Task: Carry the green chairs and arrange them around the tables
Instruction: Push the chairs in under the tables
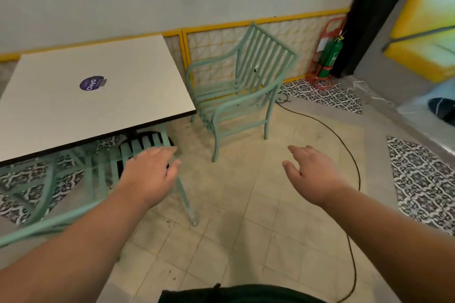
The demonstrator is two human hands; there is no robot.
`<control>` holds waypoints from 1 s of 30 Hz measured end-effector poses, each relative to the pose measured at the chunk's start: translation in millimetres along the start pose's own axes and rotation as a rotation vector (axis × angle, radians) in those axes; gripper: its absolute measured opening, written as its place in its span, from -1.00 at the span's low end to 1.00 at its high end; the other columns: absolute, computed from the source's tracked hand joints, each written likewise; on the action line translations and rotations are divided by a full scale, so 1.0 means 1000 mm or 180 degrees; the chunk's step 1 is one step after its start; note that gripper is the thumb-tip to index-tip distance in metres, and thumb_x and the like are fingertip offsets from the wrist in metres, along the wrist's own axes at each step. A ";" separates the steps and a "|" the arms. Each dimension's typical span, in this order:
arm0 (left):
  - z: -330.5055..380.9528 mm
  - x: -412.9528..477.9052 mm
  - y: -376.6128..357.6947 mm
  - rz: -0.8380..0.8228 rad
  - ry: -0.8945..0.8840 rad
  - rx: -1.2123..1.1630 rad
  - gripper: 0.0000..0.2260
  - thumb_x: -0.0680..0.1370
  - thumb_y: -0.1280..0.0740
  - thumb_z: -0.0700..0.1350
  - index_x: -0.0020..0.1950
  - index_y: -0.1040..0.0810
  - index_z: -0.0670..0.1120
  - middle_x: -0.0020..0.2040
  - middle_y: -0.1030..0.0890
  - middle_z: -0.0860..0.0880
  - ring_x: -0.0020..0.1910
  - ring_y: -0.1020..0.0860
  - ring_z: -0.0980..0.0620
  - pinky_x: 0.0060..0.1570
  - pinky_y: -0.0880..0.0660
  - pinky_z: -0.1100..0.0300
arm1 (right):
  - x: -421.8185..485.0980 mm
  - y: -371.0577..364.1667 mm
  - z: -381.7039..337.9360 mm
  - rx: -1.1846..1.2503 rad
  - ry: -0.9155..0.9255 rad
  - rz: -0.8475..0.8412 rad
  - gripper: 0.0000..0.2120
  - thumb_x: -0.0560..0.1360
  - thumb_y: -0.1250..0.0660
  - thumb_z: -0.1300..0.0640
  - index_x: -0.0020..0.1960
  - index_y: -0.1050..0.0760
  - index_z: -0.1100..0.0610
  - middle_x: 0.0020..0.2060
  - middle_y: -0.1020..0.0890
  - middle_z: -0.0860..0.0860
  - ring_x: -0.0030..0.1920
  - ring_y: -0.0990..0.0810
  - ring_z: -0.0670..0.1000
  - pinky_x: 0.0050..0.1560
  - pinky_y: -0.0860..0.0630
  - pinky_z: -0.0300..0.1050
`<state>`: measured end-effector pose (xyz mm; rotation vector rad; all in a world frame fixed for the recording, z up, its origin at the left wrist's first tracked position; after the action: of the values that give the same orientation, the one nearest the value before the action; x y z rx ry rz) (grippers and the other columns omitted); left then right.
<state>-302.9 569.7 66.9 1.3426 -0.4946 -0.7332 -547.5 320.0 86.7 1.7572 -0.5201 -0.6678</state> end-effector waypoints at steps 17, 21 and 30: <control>0.084 0.283 -0.003 -0.0192 -0.0213 0.0127 -0.45 0.64 0.01 0.17 0.56 -0.39 0.00 0.48 -0.50 -0.04 0.47 -0.41 -0.12 0.36 -0.41 -0.11 | 0.242 0.048 0.092 -0.0022 0.0070 -0.0010 -0.45 0.67 -0.08 -0.17 0.59 -0.28 0.04 0.48 -0.47 0.02 0.50 -0.37 0.08 0.50 -0.28 0.04; 0.110 0.343 0.000 -0.0217 -0.0102 0.0180 -0.41 0.61 0.06 0.19 0.57 -0.37 0.02 0.52 -0.46 -0.01 0.50 -0.37 -0.08 0.41 -0.36 -0.05 | 0.301 0.065 0.116 -0.0050 0.0140 -0.0031 -0.45 0.67 -0.08 -0.17 0.60 -0.26 0.03 0.50 -0.44 0.00 0.51 -0.35 0.07 0.52 -0.25 0.01; 0.176 0.443 -0.013 0.0119 0.0500 0.0081 -0.53 0.68 -0.07 0.16 0.55 -0.38 0.04 0.48 -0.49 -0.01 0.48 -0.40 -0.08 0.38 -0.40 -0.11 | 0.455 0.123 0.202 -0.0173 0.0719 -0.0038 -0.42 0.68 -0.09 -0.17 0.63 -0.20 0.04 0.55 -0.37 -0.01 0.55 -0.30 0.05 0.53 -0.22 0.01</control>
<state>-125.0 127.4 47.3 1.3986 -0.4035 -0.5870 -346.4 -152.1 82.9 1.7586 -0.3335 -0.4796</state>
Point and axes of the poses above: each hand's wrist, its own x-axis towards the middle knuckle, its own y-axis out of the back of the hand, z = x × y, the point moved 3 cm from there along x, towards the middle knuckle
